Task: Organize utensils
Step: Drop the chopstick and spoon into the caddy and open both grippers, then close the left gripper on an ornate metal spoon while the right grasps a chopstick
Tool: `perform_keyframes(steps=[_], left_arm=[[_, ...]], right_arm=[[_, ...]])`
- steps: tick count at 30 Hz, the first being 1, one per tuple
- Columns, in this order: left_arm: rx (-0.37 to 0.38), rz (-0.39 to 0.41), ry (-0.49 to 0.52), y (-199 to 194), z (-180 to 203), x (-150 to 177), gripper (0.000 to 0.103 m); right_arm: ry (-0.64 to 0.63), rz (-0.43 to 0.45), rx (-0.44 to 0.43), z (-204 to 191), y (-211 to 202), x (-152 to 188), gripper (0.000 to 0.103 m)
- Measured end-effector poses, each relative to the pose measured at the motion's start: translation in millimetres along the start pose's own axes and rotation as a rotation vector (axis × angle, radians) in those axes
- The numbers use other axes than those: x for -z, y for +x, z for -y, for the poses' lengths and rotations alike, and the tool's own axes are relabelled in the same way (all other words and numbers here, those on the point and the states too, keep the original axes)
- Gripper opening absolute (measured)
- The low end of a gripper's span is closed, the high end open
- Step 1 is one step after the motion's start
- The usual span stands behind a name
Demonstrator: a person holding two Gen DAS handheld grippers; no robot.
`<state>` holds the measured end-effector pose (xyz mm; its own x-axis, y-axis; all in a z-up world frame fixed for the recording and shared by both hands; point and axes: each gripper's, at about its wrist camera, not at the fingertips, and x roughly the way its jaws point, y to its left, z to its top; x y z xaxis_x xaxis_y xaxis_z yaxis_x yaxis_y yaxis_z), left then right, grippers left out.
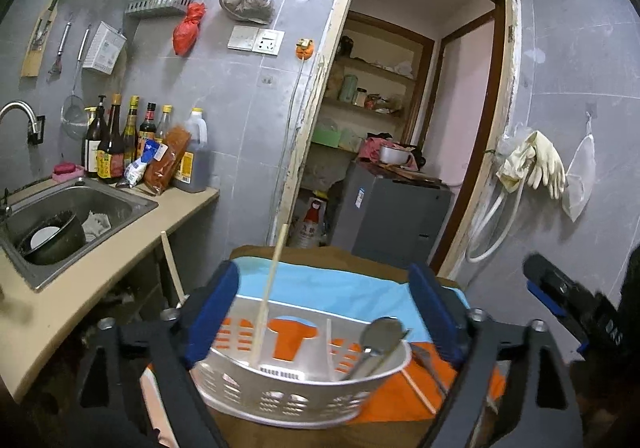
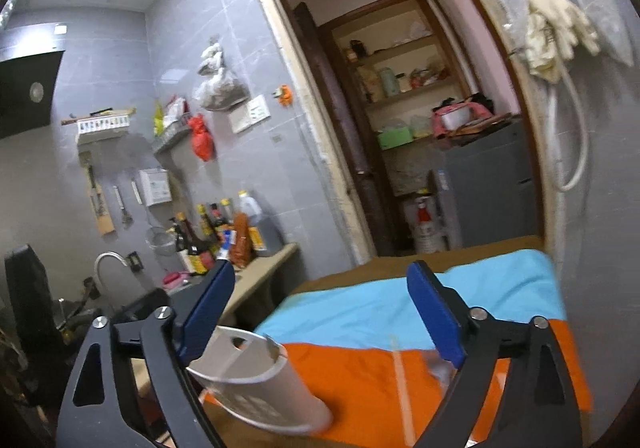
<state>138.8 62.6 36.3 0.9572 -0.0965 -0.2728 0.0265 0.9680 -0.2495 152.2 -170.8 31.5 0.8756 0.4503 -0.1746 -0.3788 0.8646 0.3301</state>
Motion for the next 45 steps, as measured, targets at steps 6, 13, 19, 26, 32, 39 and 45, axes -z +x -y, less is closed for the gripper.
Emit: perform_keyframes(steps=[6,13,19,26,32,39,45], left_arm=[[-0.007,0.011,0.042,-11,39,6,0.097],[0.025,-0.027,0.091,-12,81,33,0.097],[0.082,-0.142,0.135,4,111,67,0.097],[0.14,-0.313,0.216,33,142,117,0.097],[0.164,-0.449,0.264,58,161,146,0.083],[0.205,-0.625,0.283,86,170,172,0.049],[0.235,-0.718,0.323,99,181,187,0.033]], right_arm=[[-0.028,-0.003,0.081,28,-41,-5,0.103],[-0.089,-0.032,0.142,57,-74,2,0.103],[-0.081,-0.112,0.176,93,-86,22,0.103],[-0.019,-0.215,0.18,137,-83,46,0.103],[0.034,-0.345,0.127,167,-65,64,0.091],[0.082,-0.48,0.05,181,-46,84,0.057],[0.085,-0.559,0.004,180,-41,95,0.042]])
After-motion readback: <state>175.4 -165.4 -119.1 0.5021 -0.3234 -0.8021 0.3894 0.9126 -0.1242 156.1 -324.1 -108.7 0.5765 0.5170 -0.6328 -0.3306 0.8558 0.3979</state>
